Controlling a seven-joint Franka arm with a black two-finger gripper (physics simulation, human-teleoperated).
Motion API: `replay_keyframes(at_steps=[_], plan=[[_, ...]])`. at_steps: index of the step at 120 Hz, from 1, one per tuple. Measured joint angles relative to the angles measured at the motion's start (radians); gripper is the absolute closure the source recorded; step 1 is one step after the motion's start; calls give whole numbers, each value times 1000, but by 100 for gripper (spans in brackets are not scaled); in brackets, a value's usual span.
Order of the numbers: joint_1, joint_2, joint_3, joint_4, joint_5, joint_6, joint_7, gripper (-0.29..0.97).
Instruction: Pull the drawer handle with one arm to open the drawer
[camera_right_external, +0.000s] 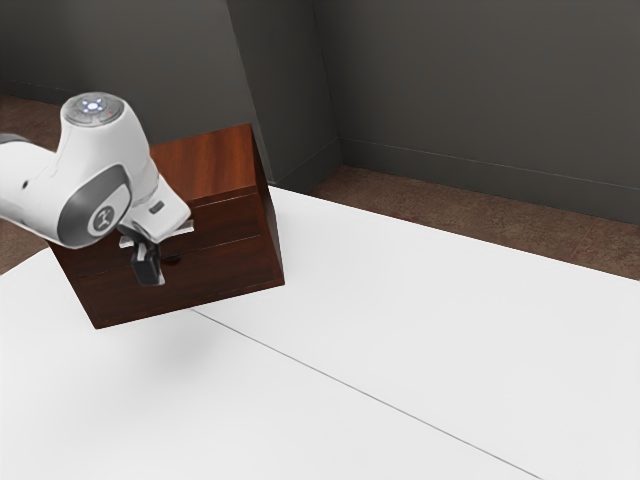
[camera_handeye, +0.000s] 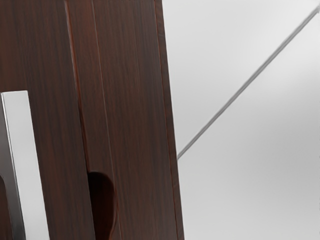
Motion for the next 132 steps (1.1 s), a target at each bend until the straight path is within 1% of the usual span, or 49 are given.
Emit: replay_keyframes(at_steps=[12,19,35,46,58,62,67,73,85,90,97,103,107,114,121,132], plan=[[-3,-17,-1,-25,-2,3,8,0],[-11,-37,0,-41,-1,4,12,2],[-70,-105,6,-90,6,6,19,6],[-79,-138,7,-126,7,6,23,-2],[-91,-179,10,-165,10,5,27,1],[-112,-190,27,-174,11,4,28,-1],[-170,-199,83,-181,10,4,29,-2],[-227,-211,138,-187,11,3,31,-1],[-270,-253,171,-220,14,1,34,1],[-277,-275,174,-232,17,-1,35,3],[-279,-299,176,-242,20,-5,36,11],[-271,-317,177,-244,30,-11,37,16],[-259,-328,177,-245,37,-18,38,16],[-245,-351,178,-246,46,-33,40,17],[-242,-374,177,-255,52,-49,41,13],[-248,-407,176,-292,58,-66,42,4]])
